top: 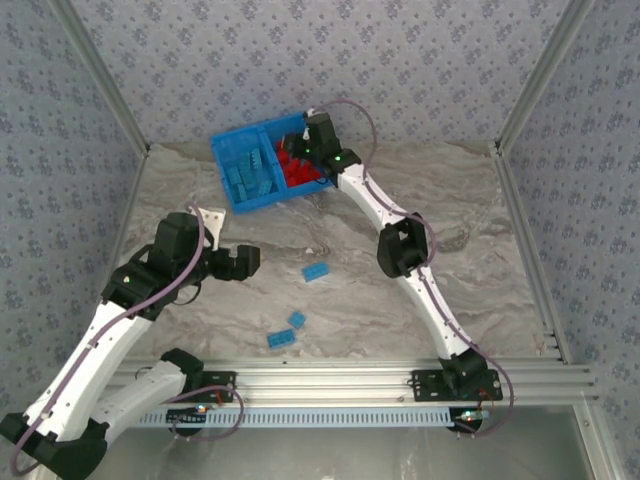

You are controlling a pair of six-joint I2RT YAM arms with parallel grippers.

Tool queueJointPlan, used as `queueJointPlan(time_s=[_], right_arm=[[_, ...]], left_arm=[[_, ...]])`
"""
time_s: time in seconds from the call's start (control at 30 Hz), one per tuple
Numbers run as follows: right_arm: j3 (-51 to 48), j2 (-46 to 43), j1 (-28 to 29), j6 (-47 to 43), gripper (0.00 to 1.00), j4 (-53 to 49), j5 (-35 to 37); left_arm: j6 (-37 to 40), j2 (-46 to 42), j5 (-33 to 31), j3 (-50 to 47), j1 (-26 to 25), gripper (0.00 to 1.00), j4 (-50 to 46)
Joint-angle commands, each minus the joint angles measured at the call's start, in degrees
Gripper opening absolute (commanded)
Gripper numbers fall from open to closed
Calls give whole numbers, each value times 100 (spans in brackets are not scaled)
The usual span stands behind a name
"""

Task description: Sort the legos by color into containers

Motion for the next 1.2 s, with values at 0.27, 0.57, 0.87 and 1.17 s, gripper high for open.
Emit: queueJointPlan(time_s=[0.27, 0.57, 0.87, 1.17], right_arm=[[595, -257, -44, 471, 75, 710, 354], [-1718, -2942, 133, -764, 79, -650, -277], [-6669, -6610, 499, -1928, 88, -124, -322], [-10276, -9567, 809, -1910, 96, 300, 250]], left_arm=[[-113, -10, -57, -150, -9, 99, 97], [-633, 125, 213, -321, -14, 99, -14], [-1419, 55, 783, -1088, -371, 99, 540], [-862, 1623, 306, -1027, -1510, 99, 1726]])
